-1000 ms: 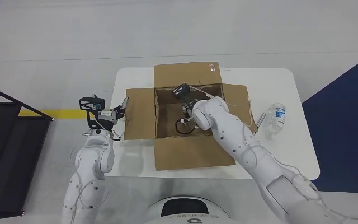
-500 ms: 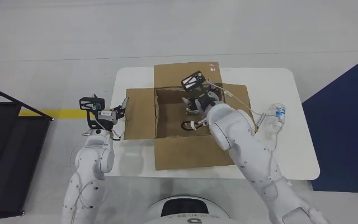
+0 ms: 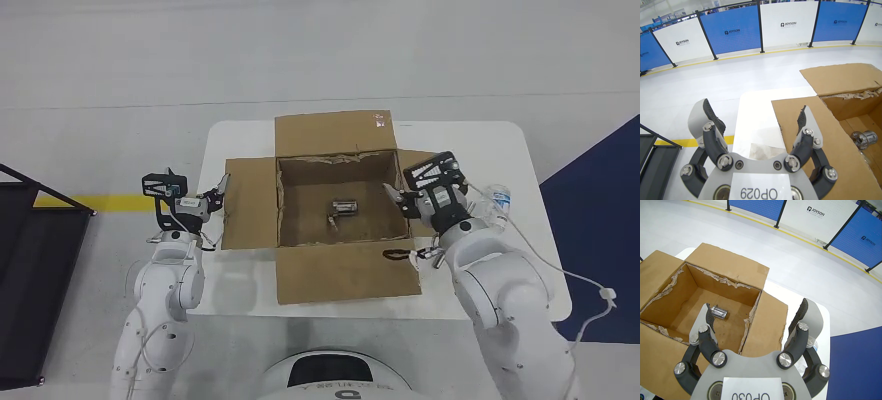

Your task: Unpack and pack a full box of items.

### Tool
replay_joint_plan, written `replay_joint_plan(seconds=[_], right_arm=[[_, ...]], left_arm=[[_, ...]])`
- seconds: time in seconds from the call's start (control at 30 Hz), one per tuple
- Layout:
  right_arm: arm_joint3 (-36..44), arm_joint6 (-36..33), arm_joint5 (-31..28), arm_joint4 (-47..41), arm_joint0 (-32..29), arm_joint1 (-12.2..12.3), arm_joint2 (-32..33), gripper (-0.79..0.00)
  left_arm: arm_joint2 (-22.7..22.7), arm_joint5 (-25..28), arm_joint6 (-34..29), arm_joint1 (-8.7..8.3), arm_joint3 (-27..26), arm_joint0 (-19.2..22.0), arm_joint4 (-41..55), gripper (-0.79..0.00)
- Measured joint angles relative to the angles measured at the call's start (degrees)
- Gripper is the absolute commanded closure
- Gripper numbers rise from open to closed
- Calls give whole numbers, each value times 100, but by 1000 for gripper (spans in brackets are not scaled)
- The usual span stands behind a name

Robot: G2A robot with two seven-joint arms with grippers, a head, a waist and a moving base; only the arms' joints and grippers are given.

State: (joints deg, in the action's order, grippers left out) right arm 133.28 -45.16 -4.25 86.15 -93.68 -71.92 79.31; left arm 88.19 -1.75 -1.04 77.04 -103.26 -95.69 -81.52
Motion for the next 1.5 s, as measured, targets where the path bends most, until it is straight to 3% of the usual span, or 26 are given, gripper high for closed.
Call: replay_joint_plan(seconds=[0.2,0.4,0.43,0.5,0.53,0.63,0.77,1.13,1.5], right_arm=[[-188,-42,-14,-532,-94,-4,194,-785],[-495,-408,-254,-1914,-643,57,1482,-785],[-566,-444,-451,-2251,-798,74,1768,-757],[-689,-487,-800,-2708,-1042,102,2194,-456],[-767,-554,-1028,-2909,-1197,124,2450,-391],[-927,-775,-1380,-2983,-1484,169,2881,-348],[-1110,-1051,-1455,-2606,-1573,207,2873,-302],[-2306,-1766,-1120,-2543,-600,262,2111,-311],[-3154,-1808,-787,-2511,-126,309,1924,-348]], left_arm=[[0,0,0,0,0,0,0,-785],[0,0,0,0,0,0,0,-785],[0,0,0,0,0,0,0,-785],[0,0,0,0,0,0,0,-785],[0,0,0,0,0,0,0,-785],[0,0,0,0,0,0,0,-785],[0,0,0,0,0,0,0,-785],[0,0,0,0,0,0,0,-785],[0,0,0,0,0,0,0,-785]])
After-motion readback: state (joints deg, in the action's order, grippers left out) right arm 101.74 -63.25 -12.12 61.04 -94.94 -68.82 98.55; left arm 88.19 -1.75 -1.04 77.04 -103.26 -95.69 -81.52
